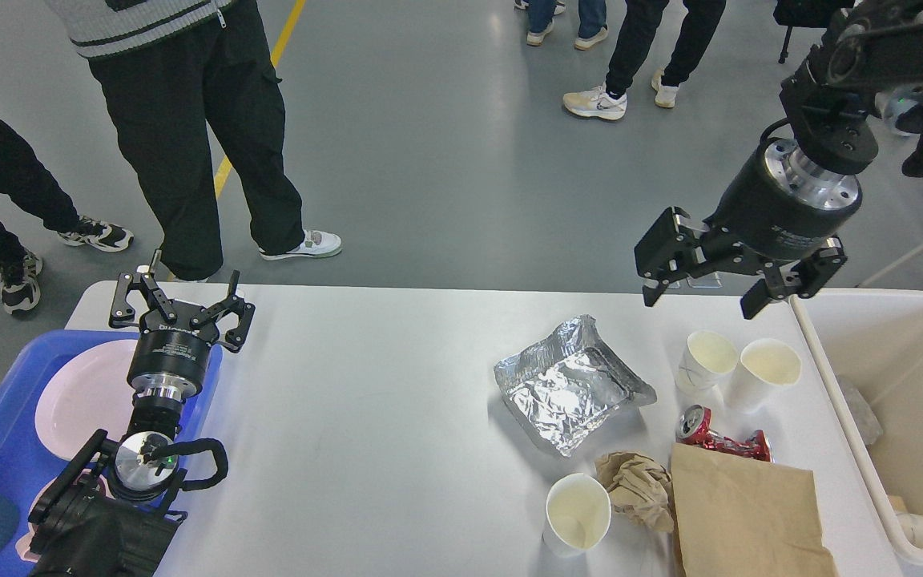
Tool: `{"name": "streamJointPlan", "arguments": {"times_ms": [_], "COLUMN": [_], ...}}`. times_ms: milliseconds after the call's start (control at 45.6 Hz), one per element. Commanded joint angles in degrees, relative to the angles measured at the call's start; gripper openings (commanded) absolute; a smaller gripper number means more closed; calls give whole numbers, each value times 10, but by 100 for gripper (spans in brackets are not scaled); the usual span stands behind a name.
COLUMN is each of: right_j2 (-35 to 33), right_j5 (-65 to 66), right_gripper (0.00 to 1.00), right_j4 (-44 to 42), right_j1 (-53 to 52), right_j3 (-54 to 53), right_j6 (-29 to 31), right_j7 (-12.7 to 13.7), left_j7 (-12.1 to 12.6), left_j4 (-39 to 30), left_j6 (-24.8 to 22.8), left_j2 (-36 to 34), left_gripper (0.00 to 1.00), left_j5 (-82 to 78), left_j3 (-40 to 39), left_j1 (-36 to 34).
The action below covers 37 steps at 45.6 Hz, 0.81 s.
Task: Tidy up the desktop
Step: 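Raise the right gripper up and away from the paper bag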
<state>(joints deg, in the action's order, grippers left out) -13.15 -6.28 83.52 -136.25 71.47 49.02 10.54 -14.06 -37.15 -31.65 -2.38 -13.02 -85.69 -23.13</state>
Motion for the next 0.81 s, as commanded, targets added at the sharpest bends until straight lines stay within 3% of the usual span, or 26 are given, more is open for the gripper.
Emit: {"name": "streamJointPlan", "arguments": {"times_ms": [0,153,526,614,789], "right_j2": [-14,-16,-36,-68,-132], "right_j5": [-1,-1,-1,3,68], "right_gripper": [100,100,100,100,100], "right_j4": [56,96,96,97,105], "right_j1": [-52,-65,-41,-34,11], "right_j3": [5,10,17,28,55], "right_j6": [-2,-11,-14,-14,-33], "right_j7": [47,48,43,41,7], "left_j7": [0,1,1,1,1], "left_j4": [0,0,0,0,0], "left_j6": [0,0,-3,-2,-2], "left_j2": [0,0,0,0,0], "left_gripper": [96,96,96,96,96], "left_j5": [0,0,0,0,0], "left_j3": [0,0,0,0,0], "left_j1": [0,0,0,-1,0]}}
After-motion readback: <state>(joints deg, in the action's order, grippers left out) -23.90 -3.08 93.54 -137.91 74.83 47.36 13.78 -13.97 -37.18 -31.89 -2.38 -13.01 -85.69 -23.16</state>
